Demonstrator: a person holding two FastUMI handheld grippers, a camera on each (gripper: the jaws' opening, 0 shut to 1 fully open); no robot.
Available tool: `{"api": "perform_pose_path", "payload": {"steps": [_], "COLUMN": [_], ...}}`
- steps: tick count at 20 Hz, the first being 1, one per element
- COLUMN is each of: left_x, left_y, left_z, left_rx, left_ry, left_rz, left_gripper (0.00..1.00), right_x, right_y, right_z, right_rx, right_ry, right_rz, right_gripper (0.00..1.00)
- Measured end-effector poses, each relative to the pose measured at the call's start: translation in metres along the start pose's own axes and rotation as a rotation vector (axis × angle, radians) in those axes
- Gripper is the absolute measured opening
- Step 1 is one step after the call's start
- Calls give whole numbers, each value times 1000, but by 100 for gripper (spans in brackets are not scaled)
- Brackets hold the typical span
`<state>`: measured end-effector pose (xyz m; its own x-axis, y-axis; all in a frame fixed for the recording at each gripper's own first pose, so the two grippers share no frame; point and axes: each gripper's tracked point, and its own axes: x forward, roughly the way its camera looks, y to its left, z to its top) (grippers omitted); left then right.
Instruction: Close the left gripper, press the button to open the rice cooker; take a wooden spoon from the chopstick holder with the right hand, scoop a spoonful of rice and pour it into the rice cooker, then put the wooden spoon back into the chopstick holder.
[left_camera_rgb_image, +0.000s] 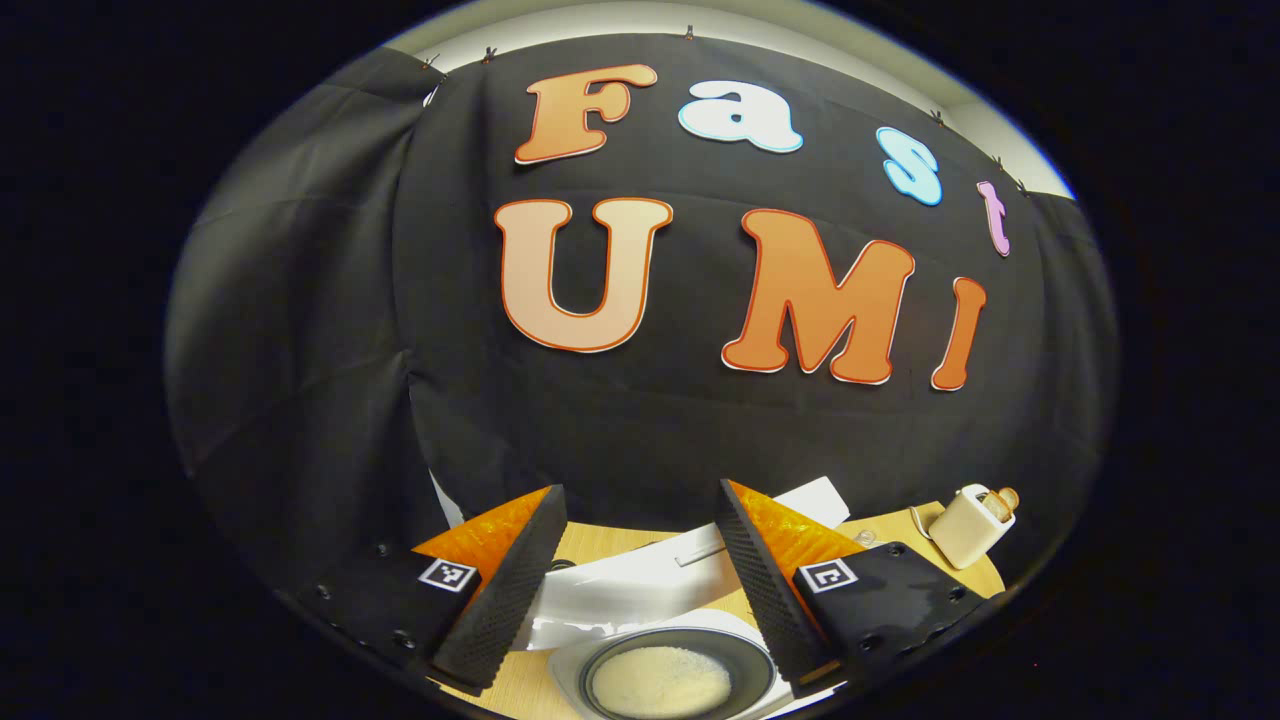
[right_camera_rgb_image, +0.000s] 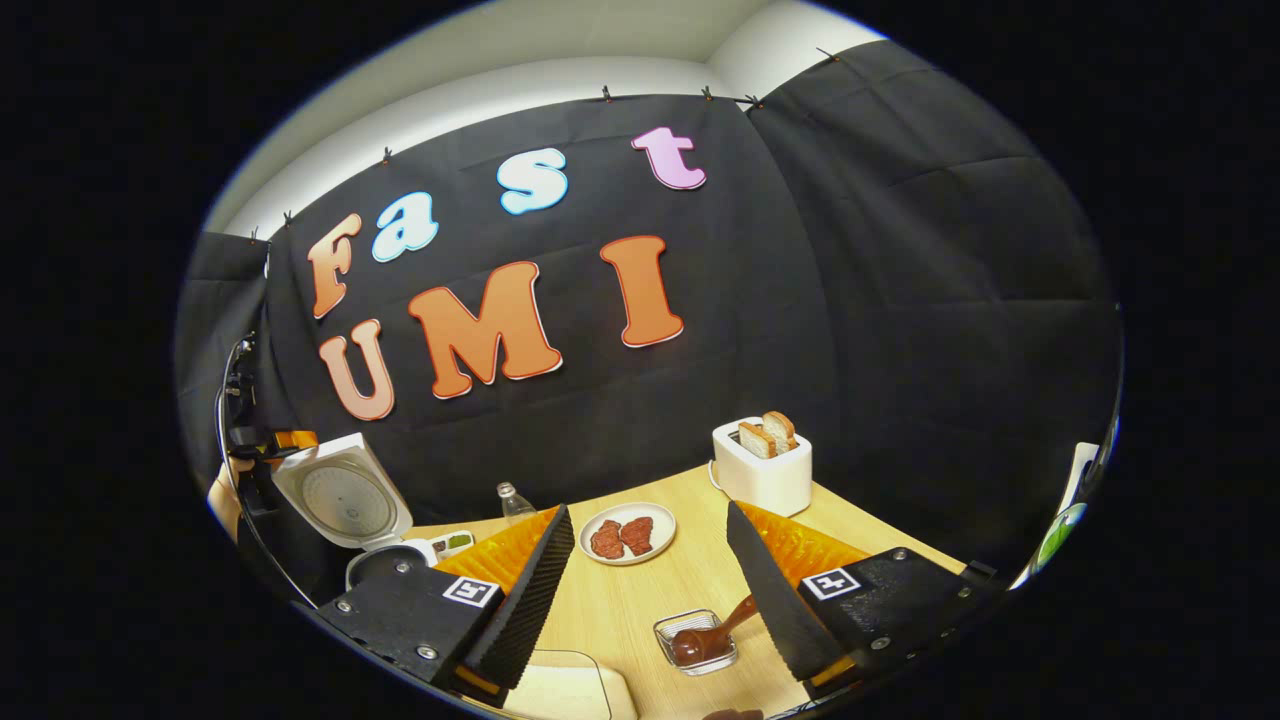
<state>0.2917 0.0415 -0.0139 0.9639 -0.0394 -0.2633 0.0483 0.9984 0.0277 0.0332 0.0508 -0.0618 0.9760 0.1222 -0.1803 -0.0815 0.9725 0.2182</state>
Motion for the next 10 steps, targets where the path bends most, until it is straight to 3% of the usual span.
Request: {"api": "perform_pose_path", "payload": {"steps": [3,10], "left_x": [-20,-63], "left_y": [-11,-37], "left_z": [-13,-58], "left_rx": [56,18], "left_ry": [-5,42], "left_rz": [-8,-67], "left_gripper": [100,100], "right_x": [-8,-16], "right_y": [10,30], "right_z": [14,19], "right_rx": [-54,-107], "right_ry": [-17,-21], "right_rz": [21,98], "right_gripper": [94,95]}}
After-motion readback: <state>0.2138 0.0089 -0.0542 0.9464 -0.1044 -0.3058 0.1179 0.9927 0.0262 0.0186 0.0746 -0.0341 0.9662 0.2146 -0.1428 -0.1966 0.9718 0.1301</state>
